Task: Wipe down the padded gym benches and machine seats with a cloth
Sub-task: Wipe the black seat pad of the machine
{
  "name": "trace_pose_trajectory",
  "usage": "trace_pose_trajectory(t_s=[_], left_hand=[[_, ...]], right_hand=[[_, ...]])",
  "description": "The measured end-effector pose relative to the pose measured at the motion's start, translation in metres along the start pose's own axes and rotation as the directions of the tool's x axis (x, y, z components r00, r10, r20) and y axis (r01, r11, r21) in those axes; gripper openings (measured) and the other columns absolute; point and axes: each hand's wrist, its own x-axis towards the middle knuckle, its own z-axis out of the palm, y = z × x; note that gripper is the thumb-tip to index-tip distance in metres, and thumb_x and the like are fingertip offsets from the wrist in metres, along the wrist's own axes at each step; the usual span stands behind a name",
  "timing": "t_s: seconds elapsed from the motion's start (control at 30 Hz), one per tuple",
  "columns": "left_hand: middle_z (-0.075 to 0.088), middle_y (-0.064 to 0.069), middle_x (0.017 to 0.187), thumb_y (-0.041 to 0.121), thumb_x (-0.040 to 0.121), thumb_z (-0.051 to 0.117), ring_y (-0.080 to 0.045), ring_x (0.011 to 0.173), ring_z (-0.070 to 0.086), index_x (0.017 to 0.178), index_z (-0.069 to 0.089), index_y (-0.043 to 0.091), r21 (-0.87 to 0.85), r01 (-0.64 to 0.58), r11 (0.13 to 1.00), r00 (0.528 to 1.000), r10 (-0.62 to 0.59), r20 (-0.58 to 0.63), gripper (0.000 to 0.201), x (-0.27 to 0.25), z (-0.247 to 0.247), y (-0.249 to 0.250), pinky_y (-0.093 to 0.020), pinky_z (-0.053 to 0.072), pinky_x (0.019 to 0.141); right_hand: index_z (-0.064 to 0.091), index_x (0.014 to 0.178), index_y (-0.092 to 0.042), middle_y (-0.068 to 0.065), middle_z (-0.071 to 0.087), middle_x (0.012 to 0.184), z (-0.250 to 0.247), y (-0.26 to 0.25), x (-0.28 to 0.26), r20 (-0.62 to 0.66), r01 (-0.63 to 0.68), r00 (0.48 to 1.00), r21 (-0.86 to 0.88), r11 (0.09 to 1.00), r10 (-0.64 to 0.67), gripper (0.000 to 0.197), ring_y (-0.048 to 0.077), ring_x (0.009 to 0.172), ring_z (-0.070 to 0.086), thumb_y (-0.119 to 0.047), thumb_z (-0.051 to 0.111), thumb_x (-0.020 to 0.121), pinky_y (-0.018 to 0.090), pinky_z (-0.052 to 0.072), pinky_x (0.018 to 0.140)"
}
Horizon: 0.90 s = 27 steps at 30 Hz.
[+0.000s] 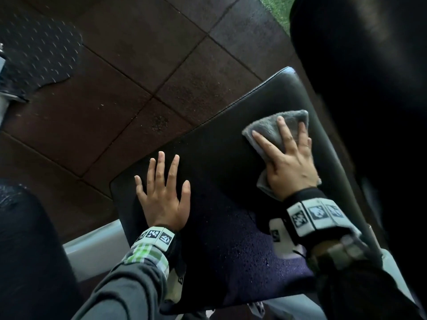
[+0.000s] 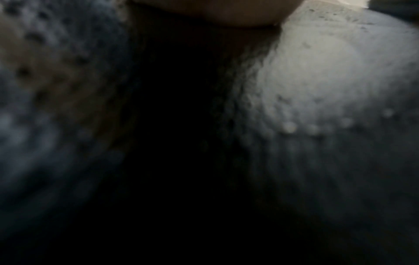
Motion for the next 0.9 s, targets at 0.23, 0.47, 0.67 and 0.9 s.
trace_pose_trajectory(t_s=[0.23,0.47,0.67,0.9], left_hand=[[0.019,0.000,0.164,0.045,0.095,0.034,-0.019,0.151,0.013,0.153,0.028,0.031,0.006,-0.013,1.000,1.000,0.013,-0.020,0.060,-0.001,0.000,-0.001,-0.058,0.006,0.118],[0.017,0.001,0.164,0.046,0.095,0.033,-0.017,0.152,0.010,0.154,0.026,0.032,-0.003,-0.011,1.000,1.000,0.011,-0.013,0.061,-0.001,0.000,-0.001,-0.058,0.005,0.118],[0.017,0.002,0.164,0.047,0.096,0.032,-0.016,0.152,0.010,0.154,0.026,0.033,-0.005,-0.007,1.000,1.000,0.007,-0.016,0.060,-0.001,0.000,0.000,-0.058,0.004,0.118],[0.017,0.002,0.164,0.047,0.095,0.032,-0.017,0.152,0.010,0.153,0.025,0.033,-0.006,-0.004,1.000,1.000,0.004,-0.013,0.060,-0.001,0.000,-0.001,-0.058,0.004,0.118]], right_hand=[[0.051,0.129,-0.043,0.004,0.037,0.148,0.027,-0.040,-0.055,-0.056,0.263,0.963,-0.013,0.965,-0.263,0.049,0.045,0.134,0.028,-0.033,0.041,0.082,0.054,0.027,0.108],[0.035,0.135,-0.048,0.000,0.028,0.151,0.015,0.019,-0.116,-0.028,0.160,0.987,-0.053,0.986,-0.161,0.068,0.041,0.138,0.020,-0.026,0.055,0.074,0.053,0.022,0.110],[0.035,0.135,-0.047,0.003,0.025,0.153,0.012,0.005,-0.052,-0.080,-0.037,0.996,0.015,0.999,0.038,0.059,0.041,0.139,0.010,-0.025,0.047,0.082,0.054,0.017,0.110],[0.042,0.133,-0.043,0.003,0.031,0.151,0.030,-0.028,-0.082,-0.056,0.219,0.974,-0.011,0.976,-0.219,0.052,0.044,0.136,0.021,-0.029,0.042,0.083,0.053,0.023,0.109]])
